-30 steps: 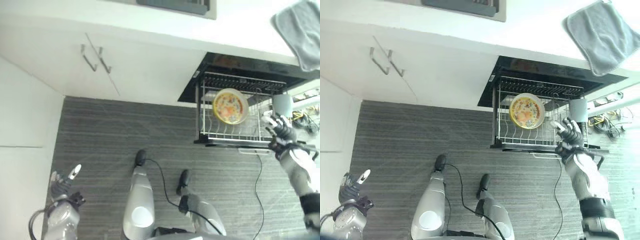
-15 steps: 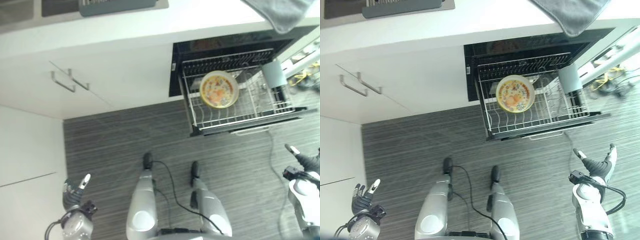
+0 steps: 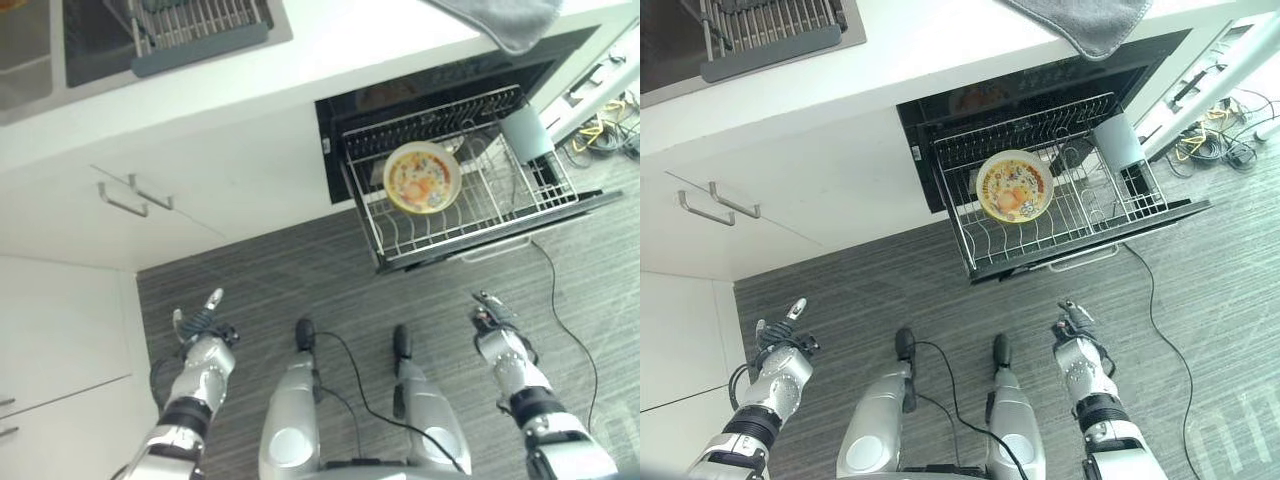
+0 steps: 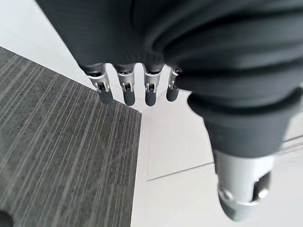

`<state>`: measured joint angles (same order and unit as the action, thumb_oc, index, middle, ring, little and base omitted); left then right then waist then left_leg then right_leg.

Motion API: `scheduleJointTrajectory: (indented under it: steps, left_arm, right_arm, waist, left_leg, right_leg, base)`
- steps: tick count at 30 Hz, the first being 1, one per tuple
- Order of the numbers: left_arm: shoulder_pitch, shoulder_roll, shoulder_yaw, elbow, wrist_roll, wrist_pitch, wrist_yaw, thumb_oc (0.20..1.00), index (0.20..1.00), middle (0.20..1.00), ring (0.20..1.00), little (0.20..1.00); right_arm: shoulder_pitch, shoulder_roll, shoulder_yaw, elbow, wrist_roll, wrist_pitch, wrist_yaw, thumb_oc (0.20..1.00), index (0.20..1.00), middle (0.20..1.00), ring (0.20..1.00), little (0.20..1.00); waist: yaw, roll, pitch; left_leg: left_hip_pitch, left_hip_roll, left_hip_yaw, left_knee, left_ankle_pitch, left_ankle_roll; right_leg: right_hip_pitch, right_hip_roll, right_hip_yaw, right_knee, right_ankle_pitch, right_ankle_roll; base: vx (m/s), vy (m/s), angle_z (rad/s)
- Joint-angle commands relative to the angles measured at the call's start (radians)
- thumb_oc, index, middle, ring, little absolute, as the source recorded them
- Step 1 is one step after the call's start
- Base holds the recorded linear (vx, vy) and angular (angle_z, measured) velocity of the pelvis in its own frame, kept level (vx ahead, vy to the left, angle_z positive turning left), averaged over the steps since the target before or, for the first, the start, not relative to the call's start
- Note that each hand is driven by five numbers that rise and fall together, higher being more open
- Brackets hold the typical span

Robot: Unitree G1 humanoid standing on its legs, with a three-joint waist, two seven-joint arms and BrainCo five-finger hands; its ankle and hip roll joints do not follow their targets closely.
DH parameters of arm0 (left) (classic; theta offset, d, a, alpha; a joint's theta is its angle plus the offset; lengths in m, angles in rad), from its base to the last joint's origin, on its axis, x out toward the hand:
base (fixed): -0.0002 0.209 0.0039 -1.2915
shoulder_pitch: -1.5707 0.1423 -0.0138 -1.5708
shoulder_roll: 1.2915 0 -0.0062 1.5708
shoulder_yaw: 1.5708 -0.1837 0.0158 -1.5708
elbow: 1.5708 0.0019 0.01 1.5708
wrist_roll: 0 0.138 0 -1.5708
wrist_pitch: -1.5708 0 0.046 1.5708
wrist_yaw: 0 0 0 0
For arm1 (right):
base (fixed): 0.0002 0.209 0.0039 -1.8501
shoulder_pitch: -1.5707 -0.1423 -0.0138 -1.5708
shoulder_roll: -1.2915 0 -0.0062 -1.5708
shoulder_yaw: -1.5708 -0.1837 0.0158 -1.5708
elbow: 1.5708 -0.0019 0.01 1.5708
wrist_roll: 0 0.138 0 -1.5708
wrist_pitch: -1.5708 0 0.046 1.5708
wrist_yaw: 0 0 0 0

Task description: Place the dishes in the dishwasher.

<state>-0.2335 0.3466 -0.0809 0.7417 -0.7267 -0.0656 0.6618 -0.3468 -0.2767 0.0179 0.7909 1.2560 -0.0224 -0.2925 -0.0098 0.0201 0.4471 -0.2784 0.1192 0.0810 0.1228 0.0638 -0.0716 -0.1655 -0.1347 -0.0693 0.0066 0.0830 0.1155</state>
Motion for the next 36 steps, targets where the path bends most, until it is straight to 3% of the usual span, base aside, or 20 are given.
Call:
scheduleJointTrajectory:
  steps: [1, 8, 16, 29, 36]
  left_arm:
    - [0.030, 0.024, -0.009, 0.027, -0.004, -0.047, 0.043, 1.000, 1.000, 1.000, 1.000, 1.000]
    - [-0.015, 0.011, -0.017, 0.110, -0.006, -0.030, 0.034, 1.000, 1.000, 1.000, 1.000, 1.000]
    - [-0.044, 0.015, -0.026, 0.141, 0.006, 0.016, 0.033, 1.000, 1.000, 1.000, 1.000, 1.000]
    - [-0.091, 0.009, -0.055, 0.161, 0.029, 0.089, 0.059, 1.000, 1.000, 1.000, 1.000, 1.000]
    - [-0.160, 0.034, -0.065, 0.212, 0.007, 0.134, 0.088, 1.000, 1.000, 1.000, 1.000, 1.000]
  right_arm:
    - [0.042, -0.051, -0.048, -0.021, 0.199, 0.038, 0.082, 0.200, 0.200, 0.200, 0.200, 0.200]
    - [-0.065, -0.108, -0.081, 0.085, 0.144, 0.095, 0.079, 0.200, 0.200, 0.200, 0.200, 0.200]
    - [-0.184, -0.164, -0.048, 0.081, 0.058, 0.115, 0.057, 0.200, 0.200, 0.200, 0.200, 0.200]
    - [-0.444, -0.200, 0.044, 0.162, 0.013, 0.227, -0.034, 0.200, 0.200, 0.200, 0.200, 0.200]
    - [-0.609, -0.218, 0.088, 0.276, -0.031, 0.244, -0.045, 0.200, 0.200, 0.200, 0.200, 0.200]
  waist:
    - [0.023, -0.008, -0.063]
    - [0.024, 0.004, -0.092]
    - [0.039, 0.001, -0.097]
    - [0.102, 0.013, -0.083]
    - [0.140, 0.043, -0.047]
  left_leg:
    - [-0.079, 0.026, -0.005, 0.141, -0.097, -0.012]
    - [-0.073, 0.024, -0.020, 0.146, -0.103, -0.012]
    - [-0.083, 0.028, -0.033, 0.174, -0.110, -0.015]
    - [-0.117, 0.006, -0.077, 0.200, -0.113, -0.005]
    - [-0.173, -0.022, -0.105, 0.149, -0.070, 0.006]
  right_leg:
    - [-0.076, -0.035, -0.056, 0.156, -0.135, -0.048]
    - [-0.088, -0.039, -0.054, 0.179, -0.142, -0.047]
    - [-0.097, -0.041, -0.065, 0.209, -0.157, -0.052]
    - [-0.141, -0.046, -0.083, 0.283, -0.184, -0.057]
    - [-0.231, -0.053, -0.096, 0.342, -0.194, -0.049]
  base:
    - [0.07, 0.013, 0.03]
    - [0.06, 0.000, 0.00]
    - [0.03, -0.013, 0.03]
    - [0.06, 0.013, 0.08]
    - [0.03, 0.039, 0.17]
